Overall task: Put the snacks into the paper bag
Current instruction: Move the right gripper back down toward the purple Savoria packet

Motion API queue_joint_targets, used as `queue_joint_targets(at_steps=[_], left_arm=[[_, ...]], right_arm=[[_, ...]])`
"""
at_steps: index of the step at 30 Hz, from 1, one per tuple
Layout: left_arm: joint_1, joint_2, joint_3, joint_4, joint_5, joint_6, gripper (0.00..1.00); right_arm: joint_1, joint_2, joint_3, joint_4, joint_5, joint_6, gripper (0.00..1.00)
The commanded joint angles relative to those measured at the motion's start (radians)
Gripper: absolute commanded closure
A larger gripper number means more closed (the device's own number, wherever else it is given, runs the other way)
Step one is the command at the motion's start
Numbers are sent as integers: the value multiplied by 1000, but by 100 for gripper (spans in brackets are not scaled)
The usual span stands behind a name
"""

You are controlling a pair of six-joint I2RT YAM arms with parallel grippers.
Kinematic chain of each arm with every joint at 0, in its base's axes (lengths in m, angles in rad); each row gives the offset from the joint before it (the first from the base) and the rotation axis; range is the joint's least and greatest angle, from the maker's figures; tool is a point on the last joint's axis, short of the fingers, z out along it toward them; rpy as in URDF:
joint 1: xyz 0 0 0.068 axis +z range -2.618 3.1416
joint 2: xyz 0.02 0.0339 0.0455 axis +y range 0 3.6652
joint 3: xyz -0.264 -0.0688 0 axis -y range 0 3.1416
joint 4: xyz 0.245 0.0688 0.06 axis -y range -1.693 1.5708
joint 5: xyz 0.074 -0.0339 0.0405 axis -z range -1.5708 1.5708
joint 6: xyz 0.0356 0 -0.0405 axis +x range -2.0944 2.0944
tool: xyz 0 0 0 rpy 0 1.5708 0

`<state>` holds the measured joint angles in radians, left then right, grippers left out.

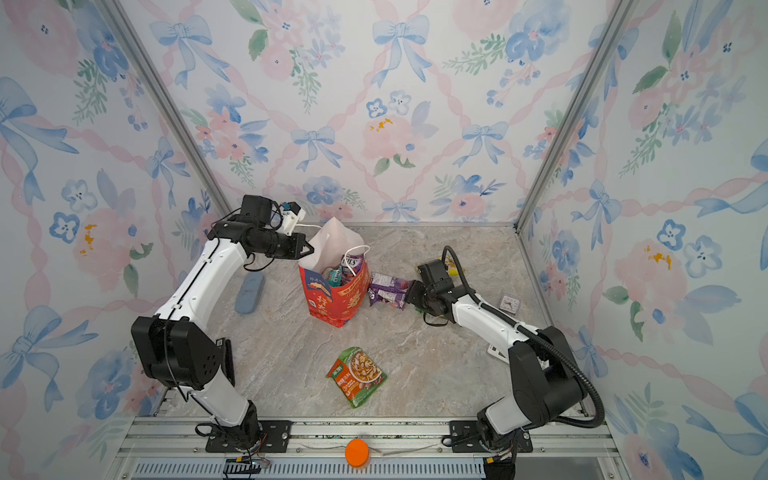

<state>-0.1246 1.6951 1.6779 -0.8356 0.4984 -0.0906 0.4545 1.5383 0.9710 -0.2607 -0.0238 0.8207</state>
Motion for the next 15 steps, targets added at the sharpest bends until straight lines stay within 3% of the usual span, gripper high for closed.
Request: queue_joint_targets(at_steps=[1, 13, 15], left_arm=[[2, 10, -18, -33, 5, 4, 100], [2, 12, -16, -33, 0, 6, 100], [2, 12, -16, -33, -1, 5, 100]], right_arm=[[-13, 47, 32, 69, -37, -10, 43], [-23, 228, 86, 150, -118, 16, 60], [-22, 232, 75, 159, -117, 21, 67]])
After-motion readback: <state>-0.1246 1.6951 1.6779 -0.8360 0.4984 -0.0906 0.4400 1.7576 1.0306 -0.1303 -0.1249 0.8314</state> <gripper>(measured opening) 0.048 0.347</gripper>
